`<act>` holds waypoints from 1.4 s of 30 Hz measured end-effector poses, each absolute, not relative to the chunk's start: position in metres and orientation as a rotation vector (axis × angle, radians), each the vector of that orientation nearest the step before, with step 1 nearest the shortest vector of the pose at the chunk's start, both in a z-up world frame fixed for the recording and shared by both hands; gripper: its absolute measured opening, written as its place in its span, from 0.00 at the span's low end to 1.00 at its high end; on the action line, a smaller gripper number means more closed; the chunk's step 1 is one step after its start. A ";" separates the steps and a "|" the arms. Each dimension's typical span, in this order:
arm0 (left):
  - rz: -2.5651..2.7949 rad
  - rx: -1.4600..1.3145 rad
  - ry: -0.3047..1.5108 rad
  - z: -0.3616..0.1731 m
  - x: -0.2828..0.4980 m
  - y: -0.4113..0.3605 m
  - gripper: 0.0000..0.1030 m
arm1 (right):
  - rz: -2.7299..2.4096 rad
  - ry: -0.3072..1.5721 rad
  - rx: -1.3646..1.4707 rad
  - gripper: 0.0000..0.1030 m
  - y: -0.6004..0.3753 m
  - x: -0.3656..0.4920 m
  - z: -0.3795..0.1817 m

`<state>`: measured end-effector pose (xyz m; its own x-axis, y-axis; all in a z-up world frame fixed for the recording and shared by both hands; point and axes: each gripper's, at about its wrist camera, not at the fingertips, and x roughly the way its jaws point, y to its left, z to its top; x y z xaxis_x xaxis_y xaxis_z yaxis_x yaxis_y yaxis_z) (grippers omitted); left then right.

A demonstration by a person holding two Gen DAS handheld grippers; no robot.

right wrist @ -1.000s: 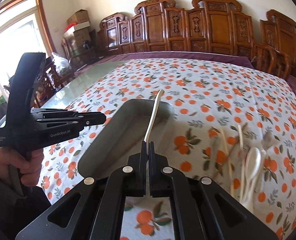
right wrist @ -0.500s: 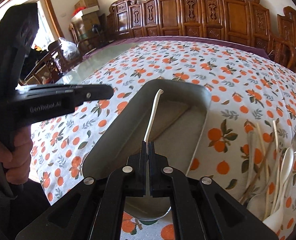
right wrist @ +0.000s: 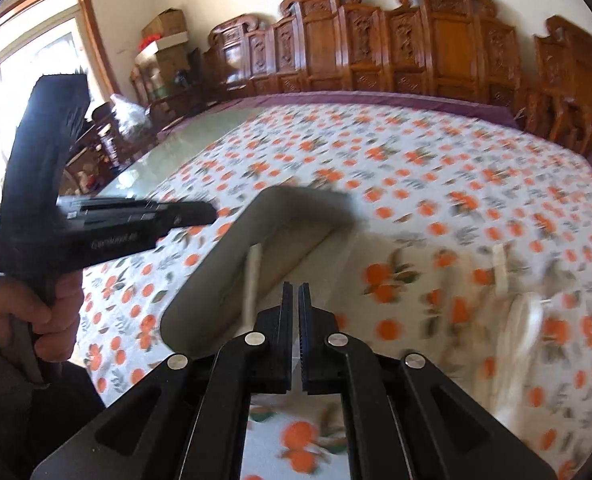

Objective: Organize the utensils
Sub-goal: 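Lower the chopstick into the tray with the left tool while the right tool drops the white spoon in, then return both tools to the pile and grasp another chopstick with the left tool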

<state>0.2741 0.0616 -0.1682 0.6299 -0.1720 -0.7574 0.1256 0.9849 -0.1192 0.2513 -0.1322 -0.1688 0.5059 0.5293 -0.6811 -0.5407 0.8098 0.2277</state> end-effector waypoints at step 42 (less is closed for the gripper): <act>-0.441 0.128 0.996 -0.222 0.271 -0.117 0.18 | 0.361 0.843 0.043 0.16 -0.275 0.278 -0.208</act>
